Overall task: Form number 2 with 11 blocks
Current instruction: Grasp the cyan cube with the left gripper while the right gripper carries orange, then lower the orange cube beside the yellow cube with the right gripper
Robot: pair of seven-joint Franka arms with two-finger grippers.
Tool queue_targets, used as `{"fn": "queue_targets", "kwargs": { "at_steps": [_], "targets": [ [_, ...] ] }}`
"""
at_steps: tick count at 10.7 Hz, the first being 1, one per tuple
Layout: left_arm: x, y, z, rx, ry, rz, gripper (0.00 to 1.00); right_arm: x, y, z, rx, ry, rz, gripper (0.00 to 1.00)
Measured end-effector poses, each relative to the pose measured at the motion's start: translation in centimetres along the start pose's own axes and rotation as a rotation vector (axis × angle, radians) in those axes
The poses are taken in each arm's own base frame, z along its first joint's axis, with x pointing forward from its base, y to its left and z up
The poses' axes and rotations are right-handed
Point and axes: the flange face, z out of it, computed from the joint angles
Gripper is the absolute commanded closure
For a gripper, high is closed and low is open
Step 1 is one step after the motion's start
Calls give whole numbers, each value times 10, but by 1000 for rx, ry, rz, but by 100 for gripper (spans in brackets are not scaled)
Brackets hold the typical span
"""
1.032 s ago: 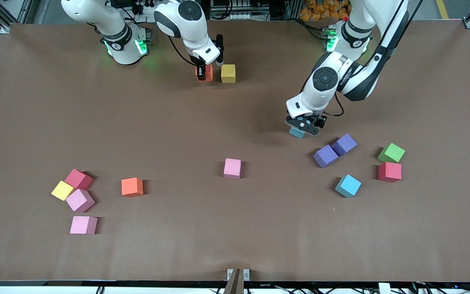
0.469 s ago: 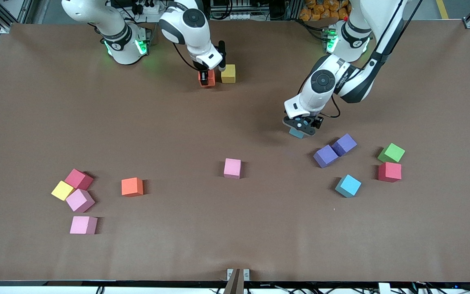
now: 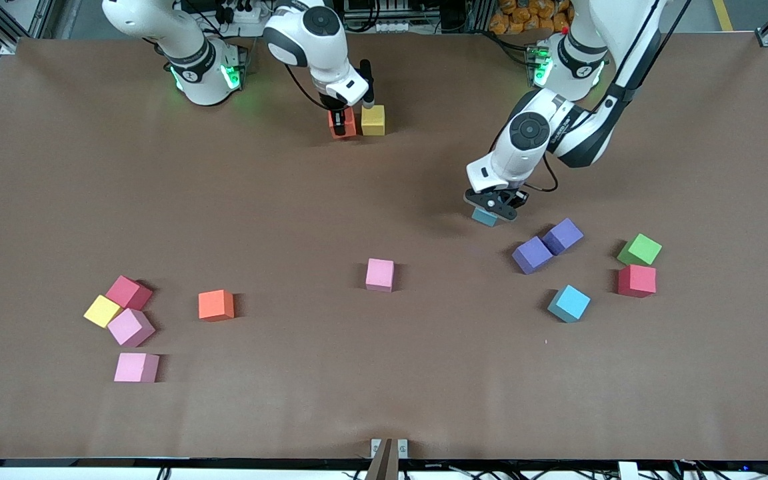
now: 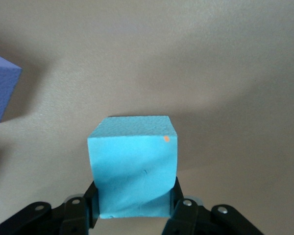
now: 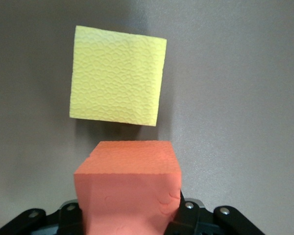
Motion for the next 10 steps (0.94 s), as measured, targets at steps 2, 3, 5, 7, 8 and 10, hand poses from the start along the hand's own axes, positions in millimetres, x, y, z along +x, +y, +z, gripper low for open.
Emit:
{"fn": "queue_targets", "kwargs": {
  "at_steps": [2, 3, 5, 7, 8, 10],
  "targets": [
    [3, 1, -19, 24, 34, 23, 95, -1, 2, 1, -5, 4, 11, 75],
    [2, 8, -30, 40, 40, 47, 95, 0, 1, 3, -6, 4, 16, 74],
    [-4, 31, -47, 70, 24, 101, 95, 4, -7, 6, -6, 1, 38, 74],
    [-11, 39, -57, 98, -4, 120, 95, 6, -11, 6, -6, -1, 48, 79],
    [-13, 39, -60, 108, -15, 120, 95, 6, -11, 6, -6, 0, 49, 81],
    [-17, 38, -67, 127, -32, 120, 95, 6, -9, 6, -6, 0, 53, 84]
  ]
}}
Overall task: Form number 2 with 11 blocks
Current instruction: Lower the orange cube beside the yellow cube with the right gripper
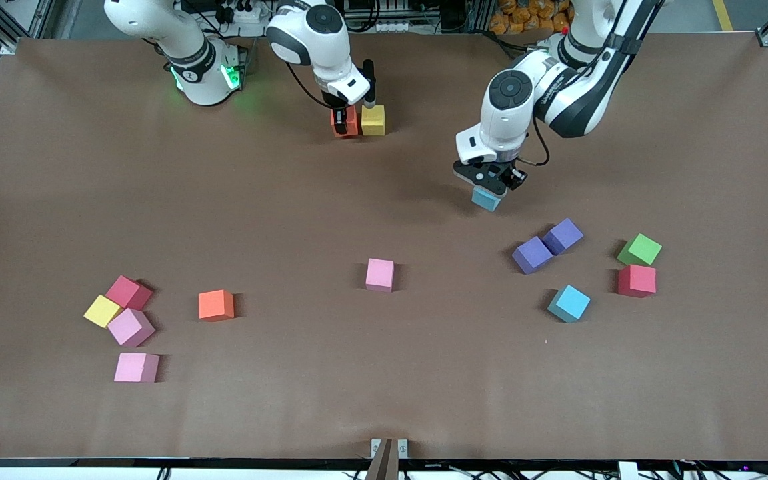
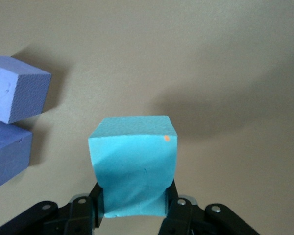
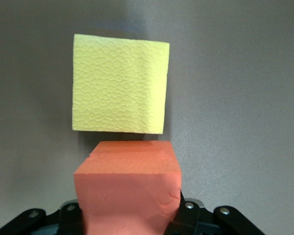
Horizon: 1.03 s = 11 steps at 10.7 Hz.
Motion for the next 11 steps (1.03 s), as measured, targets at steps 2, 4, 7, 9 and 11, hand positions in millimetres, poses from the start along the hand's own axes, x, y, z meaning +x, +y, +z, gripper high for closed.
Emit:
{"fn": "queue_targets", "kwargs": {
  "at_steps": [2, 4, 7, 9, 11],
  "targets": [
    [-3, 0, -9, 18, -6, 0, 95, 3, 8, -6, -2, -5, 0, 84],
    [-4, 1, -15, 25, 1, 0, 95, 6, 36, -22, -30, 10, 7, 84],
    [0, -2, -19, 24, 12, -7, 95, 22, 66, -51, -51, 29, 23, 84],
    [0, -3, -20, 24, 14, -13, 95, 42, 75, -76, -51, 28, 25, 84],
    [0, -4, -20, 24, 15, -17, 95, 62, 76, -80, -64, 33, 30, 84]
  ]
}}
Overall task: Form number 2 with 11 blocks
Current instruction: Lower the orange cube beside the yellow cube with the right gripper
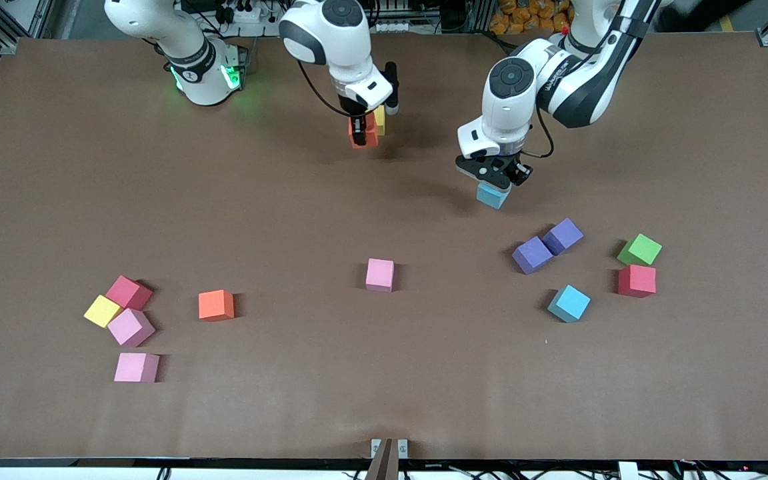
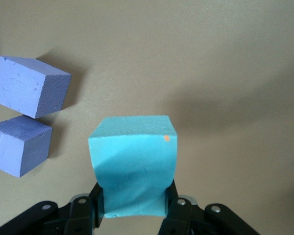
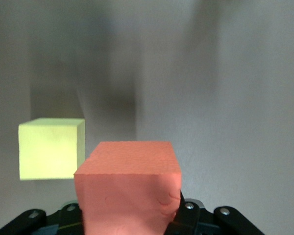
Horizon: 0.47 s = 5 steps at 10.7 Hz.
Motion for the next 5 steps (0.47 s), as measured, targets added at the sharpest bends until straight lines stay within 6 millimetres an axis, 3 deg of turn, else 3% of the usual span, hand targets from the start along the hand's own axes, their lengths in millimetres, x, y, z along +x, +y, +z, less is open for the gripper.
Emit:
{"fn": "queue_targets", "kwargs": {
  "at_steps": [3, 5],
  "targets": [
    [2, -3, -2, 0, 5, -6, 95, 49, -29, 26, -13, -16, -11, 84],
    [3, -4, -4, -1, 10, -9, 95, 71, -48, 42, -16, -24, -21, 84]
  ]
}}
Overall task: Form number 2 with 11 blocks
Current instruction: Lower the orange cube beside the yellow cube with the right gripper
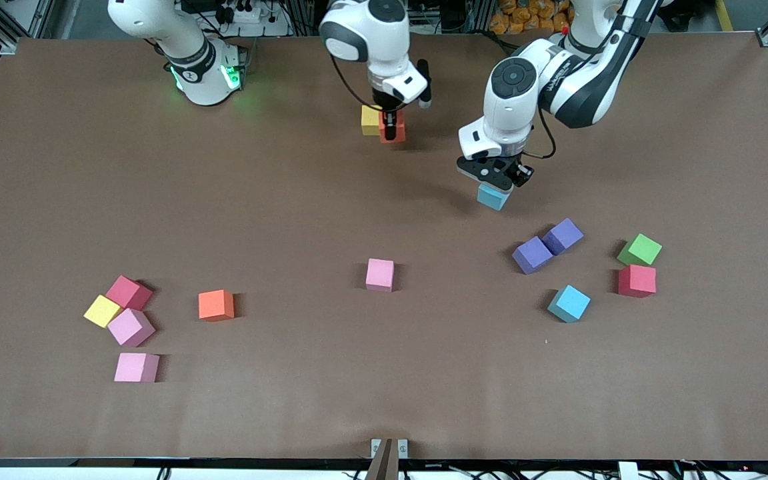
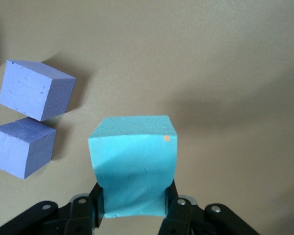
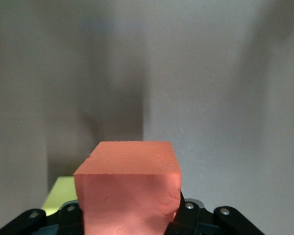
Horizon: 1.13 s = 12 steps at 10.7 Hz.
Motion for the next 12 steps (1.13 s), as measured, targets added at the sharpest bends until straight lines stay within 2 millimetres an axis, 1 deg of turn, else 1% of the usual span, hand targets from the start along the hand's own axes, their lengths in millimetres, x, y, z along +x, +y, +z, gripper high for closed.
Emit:
{"fn": "queue_targets", "kwargs": {
  "at_steps": [4, 9, 12],
  "targets": [
    [-1, -1, 1, 3, -14, -1, 95, 7, -2, 6, 13, 20, 60, 84],
    [-2, -1, 1, 3, -16, -1, 95, 16, -21, 3, 12, 30, 53, 82],
    [-2, -3, -3, 10, -21, -5, 95, 21, -23, -1, 8, 41, 48, 82]
  ]
}}
